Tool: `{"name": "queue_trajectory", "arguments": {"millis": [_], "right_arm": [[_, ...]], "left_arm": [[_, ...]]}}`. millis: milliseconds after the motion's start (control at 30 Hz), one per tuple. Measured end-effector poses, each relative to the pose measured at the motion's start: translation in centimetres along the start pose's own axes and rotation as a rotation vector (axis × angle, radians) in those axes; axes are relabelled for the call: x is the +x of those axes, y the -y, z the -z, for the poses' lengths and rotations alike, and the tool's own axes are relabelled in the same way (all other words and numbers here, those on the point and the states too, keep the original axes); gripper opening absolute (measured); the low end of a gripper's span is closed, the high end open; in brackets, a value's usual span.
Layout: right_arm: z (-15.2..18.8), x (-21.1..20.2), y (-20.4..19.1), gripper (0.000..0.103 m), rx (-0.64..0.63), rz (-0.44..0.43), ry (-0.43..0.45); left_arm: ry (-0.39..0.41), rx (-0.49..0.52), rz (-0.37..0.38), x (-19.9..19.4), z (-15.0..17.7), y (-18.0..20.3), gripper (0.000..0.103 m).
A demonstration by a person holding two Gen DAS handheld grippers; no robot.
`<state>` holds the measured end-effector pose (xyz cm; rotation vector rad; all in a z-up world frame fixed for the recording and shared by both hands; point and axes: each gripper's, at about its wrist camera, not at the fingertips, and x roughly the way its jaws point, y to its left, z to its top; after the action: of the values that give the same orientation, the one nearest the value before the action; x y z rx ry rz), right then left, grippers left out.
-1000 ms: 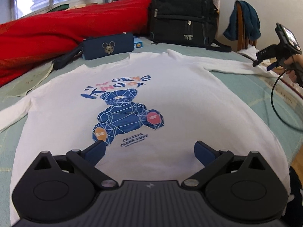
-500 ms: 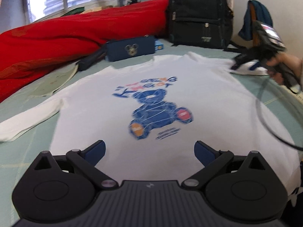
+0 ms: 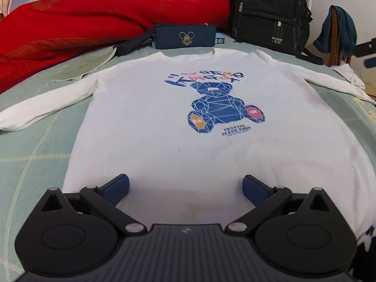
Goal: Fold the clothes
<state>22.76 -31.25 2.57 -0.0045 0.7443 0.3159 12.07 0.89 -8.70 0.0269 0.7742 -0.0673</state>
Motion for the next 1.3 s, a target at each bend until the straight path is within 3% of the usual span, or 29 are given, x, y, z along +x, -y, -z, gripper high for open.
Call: {"name": "queue_trajectory", "arguments": {"millis": [167, 367, 467, 600, 733, 967, 1067, 1167, 1300], "right_arm": [[4.7, 2.4, -7.4, 0.103, -0.13, -0.029, -0.043], [10.6, 6.1, -11.9, 0.103, -0.162, -0.001, -0.143], [12.2, 5.6, -11.8, 0.103, -0.128, 0.008, -0.065], [13.0, 5.4, -11.5, 0.103, -0.089, 0.006, -0.016], [13.3, 5.0, -11.5, 0.103, -0.09, 0.016, 0.003], [15.5, 2.1, -11.5, 0.103, -0.101, 0.012, -0.011], [14.6, 1.4, -12.2, 0.103, -0.104, 0.0, -0.011], [12.6, 1.6, -13.4, 0.103, -0.132, -0.031, 0.064], [10.0, 4.3, -14.9, 0.103, -0.159, -0.049, 0.071]], "left_arm": [[0.002, 0.022, 0.012, -1.6, 1.6, -0.2, 0.102], [0.016, 0.081, 0.011, -3.3, 3.8, 0.1, 0.102], [0.021, 0.093, 0.032, -4.0, 4.0, -0.1, 0.102], [0.038, 0.053, 0.063, -3.9, 2.4, -0.5, 0.102], [0.026, 0.026, 0.022, -2.6, 1.7, -0.2, 0.102], [0.066, 0.076, 0.021, -3.0, 4.0, -0.3, 0.102], [0.059, 0.05, 0.034, -3.3, 3.6, -0.9, 0.102], [0.058, 0.018, 0.042, -3.5, 3.4, -1.2, 0.102], [0.053, 0.012, 0.041, -3.6, 3.8, -1.4, 0.102]]}}
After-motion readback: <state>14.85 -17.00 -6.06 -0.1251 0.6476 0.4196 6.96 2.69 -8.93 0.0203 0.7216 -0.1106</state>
